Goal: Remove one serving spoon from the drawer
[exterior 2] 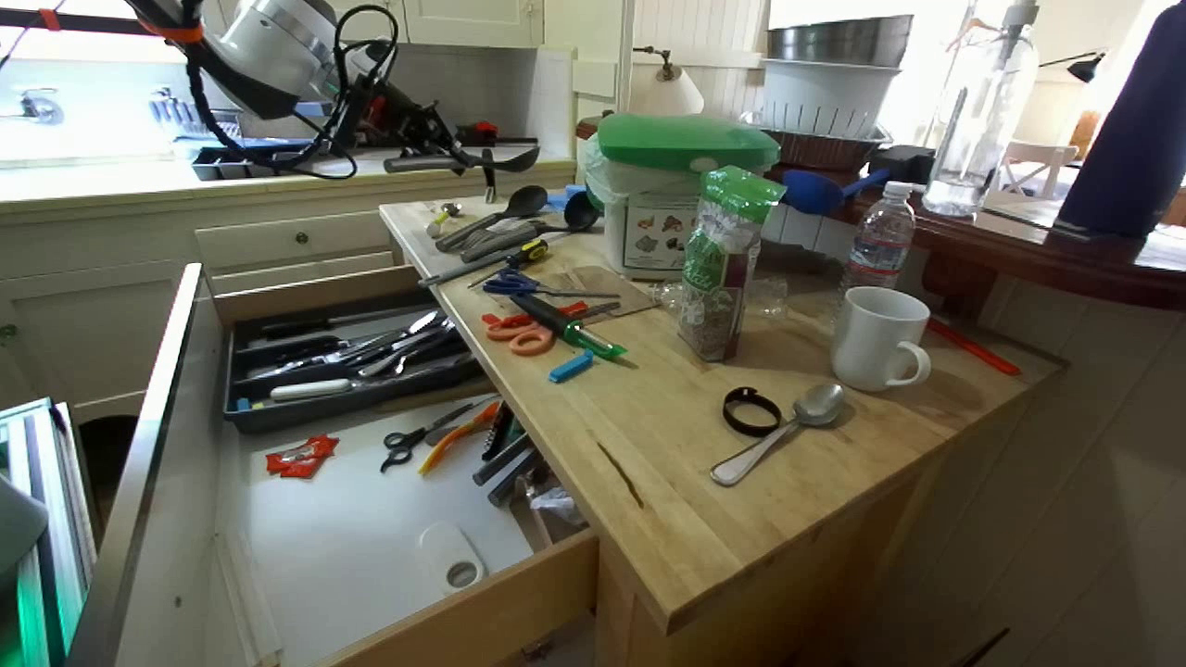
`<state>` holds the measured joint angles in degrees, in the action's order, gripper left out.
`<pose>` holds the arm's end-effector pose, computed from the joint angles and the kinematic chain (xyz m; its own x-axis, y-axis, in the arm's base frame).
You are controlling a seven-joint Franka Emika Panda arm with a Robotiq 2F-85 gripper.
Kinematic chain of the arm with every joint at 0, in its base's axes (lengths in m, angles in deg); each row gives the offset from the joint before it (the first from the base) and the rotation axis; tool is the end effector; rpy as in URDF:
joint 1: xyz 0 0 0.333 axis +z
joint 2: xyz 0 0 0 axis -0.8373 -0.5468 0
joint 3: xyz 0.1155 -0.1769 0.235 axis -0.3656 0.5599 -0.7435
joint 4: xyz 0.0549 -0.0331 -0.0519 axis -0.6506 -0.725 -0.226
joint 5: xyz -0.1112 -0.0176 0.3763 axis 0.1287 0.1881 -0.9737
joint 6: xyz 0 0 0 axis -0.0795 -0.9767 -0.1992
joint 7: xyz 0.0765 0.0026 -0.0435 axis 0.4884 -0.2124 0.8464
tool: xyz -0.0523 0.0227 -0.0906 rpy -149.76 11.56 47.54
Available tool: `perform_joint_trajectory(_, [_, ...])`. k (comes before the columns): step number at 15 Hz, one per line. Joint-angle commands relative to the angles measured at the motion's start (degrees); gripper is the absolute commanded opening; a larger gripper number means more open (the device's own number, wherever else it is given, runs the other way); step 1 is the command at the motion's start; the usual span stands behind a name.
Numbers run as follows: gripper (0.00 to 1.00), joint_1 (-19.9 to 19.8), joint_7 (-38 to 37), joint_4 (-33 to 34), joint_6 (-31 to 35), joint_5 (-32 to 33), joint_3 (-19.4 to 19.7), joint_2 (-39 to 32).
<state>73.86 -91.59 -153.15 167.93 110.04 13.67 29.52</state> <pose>0.5706 0.2169 0.3710 0.7485 0.5692 0.3403 0.1618 -0.6543 0.7387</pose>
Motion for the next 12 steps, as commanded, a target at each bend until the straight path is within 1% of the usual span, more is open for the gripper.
perform_joint_trajectory(1, [0.06,-3.37,-3.86,2.1,3.59,3.52,-0.1,-2.56])
perform_joint_trajectory(3, [0.06,-5.34,-7.03,1.14,8.42,5.61,0.68,-2.99])
perform_joint_trajectory(5, [0.06,-7.42,-13.94,1.03,17.67,15.67,2.29,-4.09])
perform_joint_trajectory(7, [0.06,-7.71,-21.82,3.09,24.44,24.82,4.62,-6.06])
perform_joint_trajectory(8, [0.06,-8.45,-25.65,3.61,26.65,29.14,4.81,-6.71])
perform_joint_trajectory(9, [0.06,-8.9,-28.71,4.17,28.16,31.91,5.02,-7.54])
perform_joint_trajectory(11, [0.06,-10.0,-33.95,4.78,30.35,35.64,4.97,-8.8])
perform_joint_trajectory(12, [0.06,-10.52,-35.3,5.29,31.59,36.23,4.7,-9.72])
